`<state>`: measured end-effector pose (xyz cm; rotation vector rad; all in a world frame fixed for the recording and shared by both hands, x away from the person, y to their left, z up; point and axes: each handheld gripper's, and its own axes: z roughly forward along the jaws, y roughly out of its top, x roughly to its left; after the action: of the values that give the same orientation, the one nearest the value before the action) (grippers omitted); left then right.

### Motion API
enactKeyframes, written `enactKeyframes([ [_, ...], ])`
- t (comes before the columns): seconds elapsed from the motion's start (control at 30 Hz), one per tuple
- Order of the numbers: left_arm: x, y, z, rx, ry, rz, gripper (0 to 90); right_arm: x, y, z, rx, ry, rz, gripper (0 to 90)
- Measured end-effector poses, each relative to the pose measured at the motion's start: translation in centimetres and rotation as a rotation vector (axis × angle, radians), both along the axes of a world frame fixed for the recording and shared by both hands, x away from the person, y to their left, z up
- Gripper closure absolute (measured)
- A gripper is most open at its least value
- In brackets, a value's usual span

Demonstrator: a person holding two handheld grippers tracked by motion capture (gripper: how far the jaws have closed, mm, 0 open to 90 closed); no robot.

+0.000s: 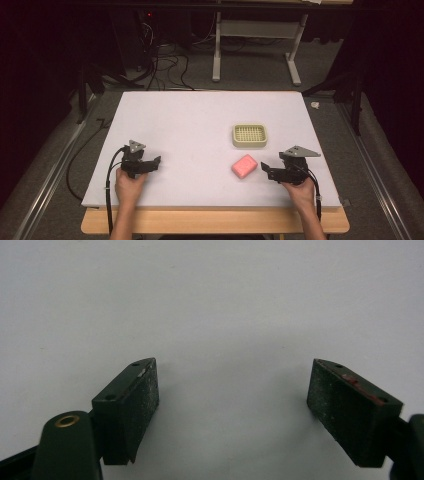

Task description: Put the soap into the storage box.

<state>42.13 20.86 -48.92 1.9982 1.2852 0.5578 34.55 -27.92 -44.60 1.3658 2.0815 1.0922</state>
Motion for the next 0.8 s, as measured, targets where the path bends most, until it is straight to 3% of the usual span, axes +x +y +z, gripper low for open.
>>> enactKeyframes([
  [0.8,0.0,0.0,0.0,0.000,0.000,0.000,21.4,-0.1,3.5,-0.1,-0.002,-0.002,0.122,14.0],
])
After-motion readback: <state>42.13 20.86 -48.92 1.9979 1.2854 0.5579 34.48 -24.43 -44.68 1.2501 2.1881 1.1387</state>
